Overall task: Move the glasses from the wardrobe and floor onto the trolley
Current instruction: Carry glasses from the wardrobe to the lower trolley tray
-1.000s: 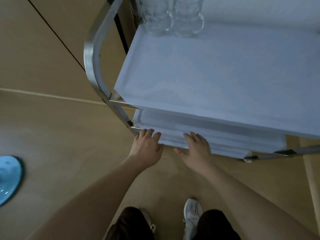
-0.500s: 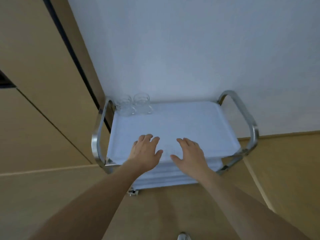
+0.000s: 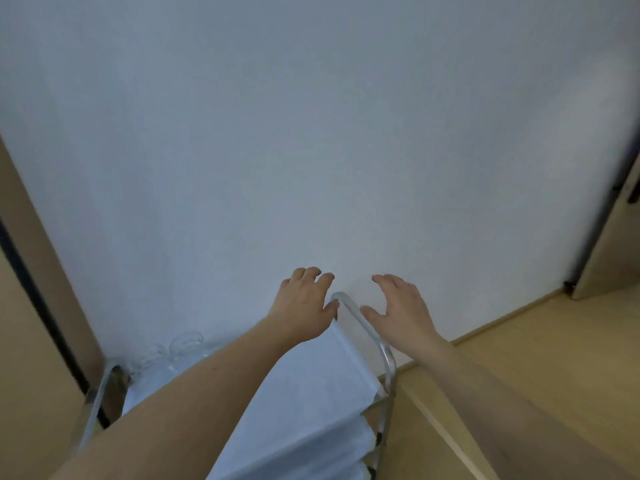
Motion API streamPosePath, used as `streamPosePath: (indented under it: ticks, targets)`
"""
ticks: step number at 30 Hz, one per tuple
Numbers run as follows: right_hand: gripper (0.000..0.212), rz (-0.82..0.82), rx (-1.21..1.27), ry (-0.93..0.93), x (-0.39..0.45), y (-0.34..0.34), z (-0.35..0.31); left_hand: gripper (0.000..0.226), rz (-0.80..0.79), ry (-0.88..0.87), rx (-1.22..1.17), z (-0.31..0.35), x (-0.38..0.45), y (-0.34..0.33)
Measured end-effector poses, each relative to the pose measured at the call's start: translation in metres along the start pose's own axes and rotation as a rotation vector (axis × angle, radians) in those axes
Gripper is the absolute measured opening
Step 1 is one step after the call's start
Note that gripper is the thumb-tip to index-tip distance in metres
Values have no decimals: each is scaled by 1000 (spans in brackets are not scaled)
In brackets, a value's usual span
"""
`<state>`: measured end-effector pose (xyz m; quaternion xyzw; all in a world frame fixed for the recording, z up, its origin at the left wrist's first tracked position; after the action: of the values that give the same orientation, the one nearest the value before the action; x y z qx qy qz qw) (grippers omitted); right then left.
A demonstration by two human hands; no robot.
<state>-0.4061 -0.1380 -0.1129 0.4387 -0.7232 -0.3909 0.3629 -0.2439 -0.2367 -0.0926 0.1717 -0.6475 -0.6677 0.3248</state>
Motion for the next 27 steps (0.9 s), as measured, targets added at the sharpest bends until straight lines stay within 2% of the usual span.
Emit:
streamPosePath:
  ticks: [6,13,27]
  targets:
    - [66,147,-19,-98,-6,84,96,59,46,-178,-9,119,82,16]
    - [66,220,-85,-274,-48,160,225,58,32,-412,-39,274,143,-3]
    - [66,327,-174,-677,-151,236,398,60,-89,-771,-107,498,211,-61]
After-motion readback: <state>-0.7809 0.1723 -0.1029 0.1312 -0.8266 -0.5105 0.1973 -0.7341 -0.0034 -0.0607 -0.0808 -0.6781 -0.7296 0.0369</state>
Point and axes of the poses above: each hand's wrist, its own x-axis towards the middle knuckle, its own y-axis out of the back of the hand, z = x × y, the point moved 5 cm from there along x, towards the middle knuckle, and after that the axes turned 8 degrees about -z, right-handed, at the moved point
